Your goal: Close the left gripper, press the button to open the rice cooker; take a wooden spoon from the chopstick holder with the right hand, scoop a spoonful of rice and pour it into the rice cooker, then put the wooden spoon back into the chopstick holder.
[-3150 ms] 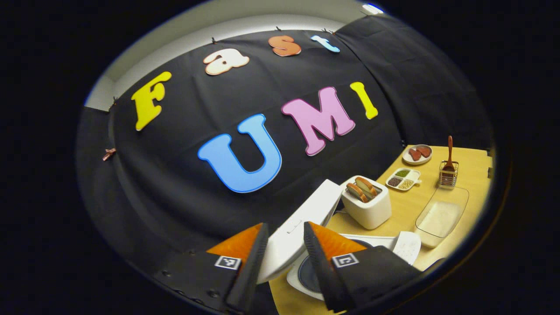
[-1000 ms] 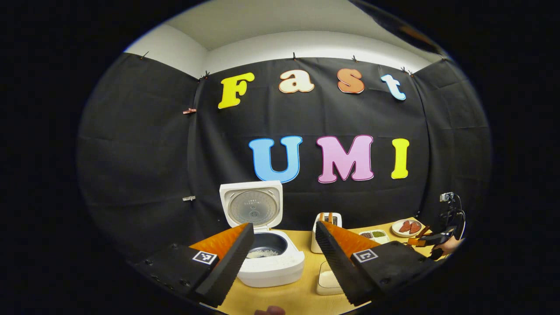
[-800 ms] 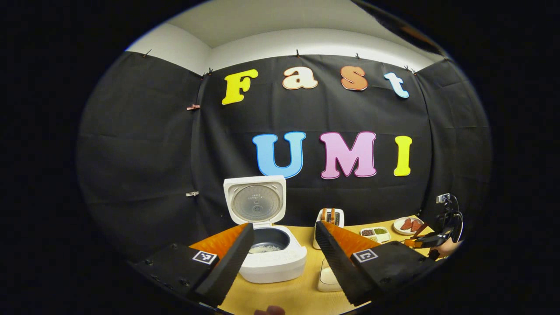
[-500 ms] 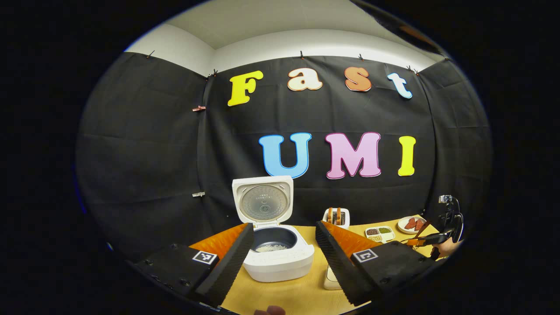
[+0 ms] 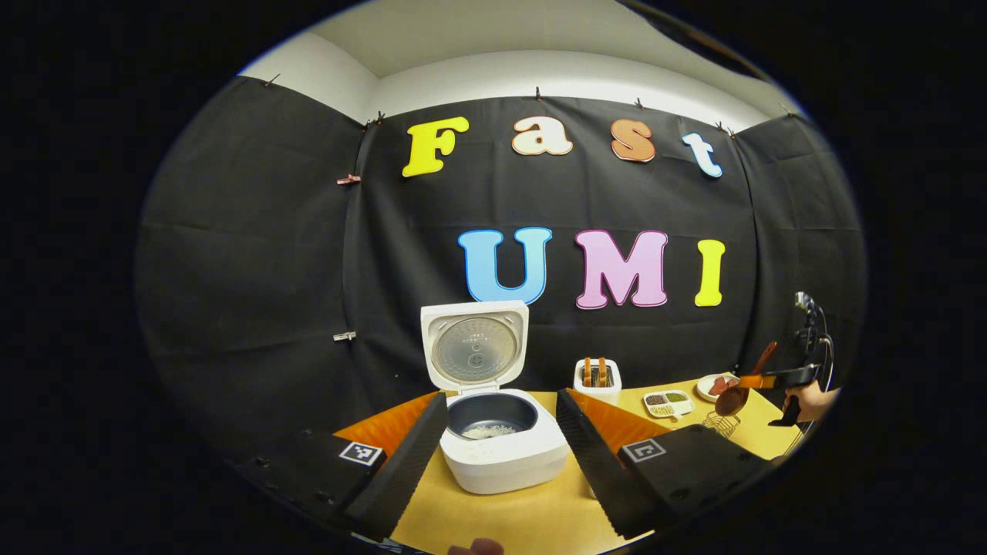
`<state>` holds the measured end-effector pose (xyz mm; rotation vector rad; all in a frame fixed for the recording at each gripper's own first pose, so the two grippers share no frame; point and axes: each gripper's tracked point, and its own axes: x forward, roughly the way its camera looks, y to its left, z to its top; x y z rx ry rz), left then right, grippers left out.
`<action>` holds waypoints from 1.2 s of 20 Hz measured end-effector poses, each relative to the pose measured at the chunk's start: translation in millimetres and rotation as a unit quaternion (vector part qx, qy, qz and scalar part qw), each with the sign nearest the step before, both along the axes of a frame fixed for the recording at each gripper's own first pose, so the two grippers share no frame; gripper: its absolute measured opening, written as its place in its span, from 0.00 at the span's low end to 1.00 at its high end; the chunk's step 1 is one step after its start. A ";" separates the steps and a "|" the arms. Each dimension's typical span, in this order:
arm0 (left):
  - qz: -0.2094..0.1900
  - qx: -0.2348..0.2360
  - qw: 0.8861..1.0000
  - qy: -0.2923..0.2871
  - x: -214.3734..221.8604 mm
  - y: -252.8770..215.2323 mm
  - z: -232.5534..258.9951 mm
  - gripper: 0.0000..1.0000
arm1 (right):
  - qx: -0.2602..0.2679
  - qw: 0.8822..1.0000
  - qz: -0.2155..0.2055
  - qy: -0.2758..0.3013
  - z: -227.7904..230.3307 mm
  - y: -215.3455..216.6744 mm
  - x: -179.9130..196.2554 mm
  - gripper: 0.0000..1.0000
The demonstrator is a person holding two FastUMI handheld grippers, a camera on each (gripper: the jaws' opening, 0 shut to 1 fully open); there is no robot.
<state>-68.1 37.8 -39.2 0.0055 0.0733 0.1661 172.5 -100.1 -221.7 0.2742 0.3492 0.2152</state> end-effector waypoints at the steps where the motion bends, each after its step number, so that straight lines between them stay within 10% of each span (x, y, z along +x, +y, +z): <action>1: -0.005 -0.003 1.000 -0.003 0.4 4.1 0.6 0.97 | 0.000 1.000 0.012 -0.007 10.2 15.3 -6.9 0.23; 12: -0.049 -0.006 0.999 -0.003 2.6 47.5 -8.5 0.97 | -0.149 0.982 0.117 0.004 -34.6 161.3 -48.7 0.22; 24: -0.053 -0.020 0.998 -0.003 6.9 73.3 -20.2 0.97 | -0.418 0.894 0.160 0.027 -128.1 212.7 -58.3 0.23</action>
